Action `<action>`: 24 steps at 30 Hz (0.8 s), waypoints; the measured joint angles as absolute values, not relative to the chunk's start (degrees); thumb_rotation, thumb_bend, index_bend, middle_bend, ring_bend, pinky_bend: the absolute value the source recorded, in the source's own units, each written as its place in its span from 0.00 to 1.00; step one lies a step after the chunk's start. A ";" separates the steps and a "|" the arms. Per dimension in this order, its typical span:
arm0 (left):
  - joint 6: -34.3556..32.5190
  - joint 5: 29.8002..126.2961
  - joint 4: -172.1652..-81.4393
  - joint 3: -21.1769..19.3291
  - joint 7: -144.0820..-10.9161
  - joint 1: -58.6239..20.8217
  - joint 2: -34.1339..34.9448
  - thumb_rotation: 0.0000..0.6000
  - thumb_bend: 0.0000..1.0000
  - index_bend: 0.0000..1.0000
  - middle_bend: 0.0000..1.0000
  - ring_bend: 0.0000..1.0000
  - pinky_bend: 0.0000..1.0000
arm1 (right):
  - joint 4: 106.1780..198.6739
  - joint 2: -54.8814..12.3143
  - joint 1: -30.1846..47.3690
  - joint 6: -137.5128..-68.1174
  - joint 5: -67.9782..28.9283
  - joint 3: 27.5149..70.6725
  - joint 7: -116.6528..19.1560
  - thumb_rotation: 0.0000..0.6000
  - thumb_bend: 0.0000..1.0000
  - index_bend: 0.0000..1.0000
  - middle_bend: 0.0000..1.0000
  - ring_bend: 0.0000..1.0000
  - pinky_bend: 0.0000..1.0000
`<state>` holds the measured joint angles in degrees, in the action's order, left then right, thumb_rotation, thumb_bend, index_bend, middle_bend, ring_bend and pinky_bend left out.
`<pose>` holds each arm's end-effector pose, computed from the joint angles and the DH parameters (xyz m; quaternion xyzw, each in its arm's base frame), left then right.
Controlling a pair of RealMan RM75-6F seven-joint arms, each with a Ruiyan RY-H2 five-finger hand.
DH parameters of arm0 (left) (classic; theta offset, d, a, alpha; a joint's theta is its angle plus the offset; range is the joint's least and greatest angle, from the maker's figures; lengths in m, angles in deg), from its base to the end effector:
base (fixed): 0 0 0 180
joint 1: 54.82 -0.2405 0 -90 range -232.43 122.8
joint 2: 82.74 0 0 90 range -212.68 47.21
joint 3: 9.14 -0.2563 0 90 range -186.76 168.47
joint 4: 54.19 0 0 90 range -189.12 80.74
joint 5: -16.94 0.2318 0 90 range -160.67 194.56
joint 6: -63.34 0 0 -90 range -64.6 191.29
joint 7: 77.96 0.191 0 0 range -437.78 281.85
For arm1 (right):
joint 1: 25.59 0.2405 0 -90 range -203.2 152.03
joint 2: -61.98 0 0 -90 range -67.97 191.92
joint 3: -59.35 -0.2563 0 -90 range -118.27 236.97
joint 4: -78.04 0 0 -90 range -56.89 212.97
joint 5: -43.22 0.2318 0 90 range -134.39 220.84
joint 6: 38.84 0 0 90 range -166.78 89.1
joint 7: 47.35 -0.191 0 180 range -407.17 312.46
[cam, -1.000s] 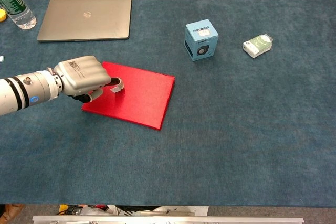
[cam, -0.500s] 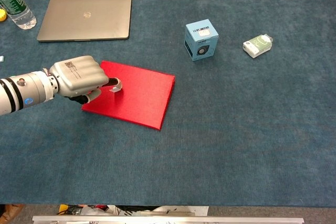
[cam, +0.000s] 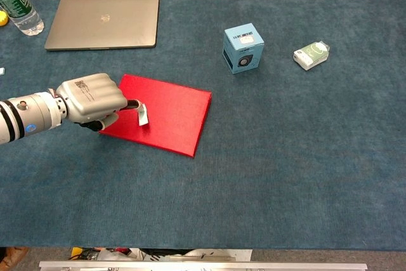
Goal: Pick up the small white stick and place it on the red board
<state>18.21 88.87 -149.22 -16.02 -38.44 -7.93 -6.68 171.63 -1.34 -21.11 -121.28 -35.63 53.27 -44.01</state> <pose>-0.1782 0.3127 -0.0658 -0.9197 -0.1493 -0.1563 0.3278 -0.3363 -0.2391 0.1525 0.5617 -0.4013 0.3570 0.6293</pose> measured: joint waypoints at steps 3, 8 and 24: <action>17.93 89.04 -149.58 -15.96 -38.41 -7.98 -6.83 1.00 0.65 0.19 1.00 1.00 1.00 | 171.66 -1.34 -21.16 -121.26 -35.55 53.30 -43.99 1.00 0.36 0.38 0.51 0.55 0.44; 17.66 89.43 -150.34 -16.01 -38.22 -8.09 -7.19 1.00 0.65 0.19 1.00 1.00 1.00 | 171.58 -1.34 -21.15 -121.24 -35.58 53.29 -44.07 1.00 0.36 0.38 0.51 0.55 0.44; 17.63 88.93 -150.59 -15.69 -37.68 -7.97 -6.86 1.00 0.65 0.19 1.00 1.00 1.00 | 171.37 -1.31 -21.34 -121.31 -35.37 53.26 -44.36 1.00 0.36 0.38 0.51 0.55 0.44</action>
<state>17.63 88.93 -150.59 -15.69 -37.68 -7.97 -6.86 171.37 -1.31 -21.34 -121.31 -35.37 53.26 -44.36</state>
